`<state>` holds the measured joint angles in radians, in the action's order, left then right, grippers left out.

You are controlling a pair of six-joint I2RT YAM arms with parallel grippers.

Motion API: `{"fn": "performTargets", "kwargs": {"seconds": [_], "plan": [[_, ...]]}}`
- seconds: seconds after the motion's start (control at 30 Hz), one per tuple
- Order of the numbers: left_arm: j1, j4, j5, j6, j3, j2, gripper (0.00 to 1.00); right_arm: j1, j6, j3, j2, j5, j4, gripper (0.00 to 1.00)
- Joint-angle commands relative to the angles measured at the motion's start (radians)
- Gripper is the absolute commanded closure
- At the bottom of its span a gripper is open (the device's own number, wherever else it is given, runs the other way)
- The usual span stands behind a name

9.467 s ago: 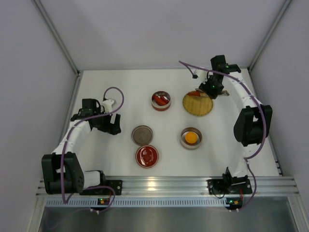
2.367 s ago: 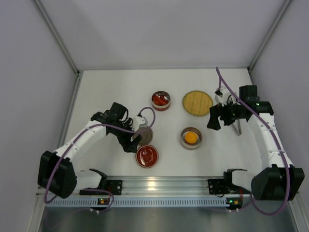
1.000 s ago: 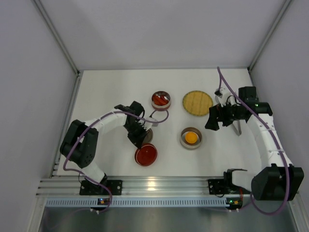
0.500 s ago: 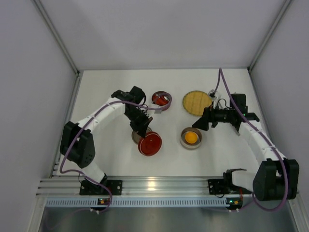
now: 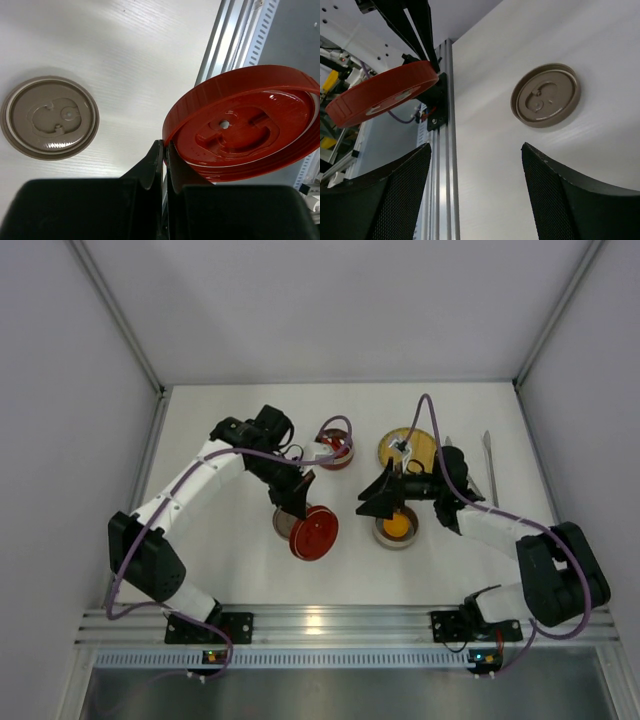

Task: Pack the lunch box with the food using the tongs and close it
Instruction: Pick up the box lid from the center of the board.

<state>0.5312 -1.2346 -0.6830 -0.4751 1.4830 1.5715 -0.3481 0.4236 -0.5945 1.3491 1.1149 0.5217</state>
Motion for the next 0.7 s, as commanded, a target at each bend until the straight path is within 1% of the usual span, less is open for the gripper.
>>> {"fn": "performTargets", "kwargs": {"seconds": [0.0, 0.03, 0.07, 0.1, 0.13, 0.17, 0.2, 0.23, 0.27, 0.3, 0.33, 0.4, 0.43, 0.47, 0.5, 0.53, 0.57, 0.6, 0.63, 0.67], "plan": [[-0.005, -0.028, -0.107, -0.054, 0.036, -0.065, 1.0, -0.045, 0.234, 0.019, 0.054, 0.037, 0.522, 0.28], [-0.01, -0.029, -0.122, -0.06, 0.036, -0.076, 1.0, -0.052, 0.275, 0.022, 0.07, 0.036, 0.638, 0.28], [-0.014, -0.028, -0.159, -0.063, 0.036, -0.08, 1.0, -0.052, 0.361, 0.024, 0.102, 0.036, 0.694, 0.28], [-0.028, -0.025, -0.179, -0.062, 0.033, -0.088, 1.0, -0.052, 0.403, 0.022, 0.117, 0.037, 0.745, 0.28], [-0.037, -0.003, -0.226, -0.057, 0.027, -0.102, 1.0, -0.054, 0.447, 0.022, 0.152, 0.039, 0.85, 0.29], [-0.048, 0.015, -0.248, -0.047, 0.019, -0.111, 1.0, -0.054, 0.543, 0.021, 0.169, 0.039, 0.907, 0.29], [-0.074, 0.032, -0.271, -0.028, 0.004, -0.116, 1.0, -0.054, 0.593, 0.018, 0.188, 0.039, 0.966, 0.29], [-0.095, 0.068, -0.297, 0.004, -0.004, -0.129, 1.0, -0.052, 0.689, 0.007, 0.223, 0.04, 1.071, 0.3], [-0.096, 0.095, -0.312, 0.004, -0.013, -0.14, 1.0, -0.052, 0.736, 0.007, 0.237, 0.043, 1.119, 0.3], [-0.12, 0.118, -0.326, 0.033, -0.038, -0.151, 1.0, -0.052, 0.769, -0.002, 0.249, 0.042, 1.158, 0.31], [-0.132, 0.174, -0.342, 0.049, -0.053, -0.165, 1.0, -0.051, 0.79, -0.005, 0.254, 0.04, 1.178, 0.31], [-0.164, 0.217, -0.395, 0.099, -0.082, -0.195, 1.0, -0.049, 0.758, 0.008, 0.225, 0.022, 1.135, 0.32], [-0.171, 0.224, -0.411, 0.11, -0.098, -0.199, 1.0, -0.051, 0.715, 0.015, 0.2, 0.014, 1.083, 0.32], [-0.175, 0.206, -0.427, 0.112, -0.099, -0.197, 1.0, -0.052, 0.602, 0.018, 0.139, 0.004, 1.015, 0.32], [-0.177, 0.183, -0.472, 0.102, -0.098, -0.18, 1.0, -0.051, 0.537, 0.019, 0.102, 0.002, 0.86, 0.3], [-0.178, 0.157, -0.495, 0.092, -0.098, -0.173, 1.0, -0.052, 0.458, 0.016, 0.064, 0.003, 0.765, 0.29], [-0.178, 0.092, -0.515, 0.078, -0.096, -0.163, 1.0, -0.051, 0.255, 0.01, -0.033, -0.004, 0.651, 0.26], [-0.178, 0.058, -0.533, 0.035, -0.095, -0.154, 1.0, -0.051, 0.122, -0.019, -0.095, -0.012, 0.336, 0.22], [-0.178, 0.023, -0.561, 0.012, -0.093, -0.142, 1.0, -0.054, -0.054, -0.045, -0.204, -0.038, 0.132, 0.2], [-0.178, -0.011, -0.566, -0.009, -0.098, -0.139, 1.0, -0.052, -0.338, -0.088, -0.217, -0.027, -0.035, 0.18]]}}
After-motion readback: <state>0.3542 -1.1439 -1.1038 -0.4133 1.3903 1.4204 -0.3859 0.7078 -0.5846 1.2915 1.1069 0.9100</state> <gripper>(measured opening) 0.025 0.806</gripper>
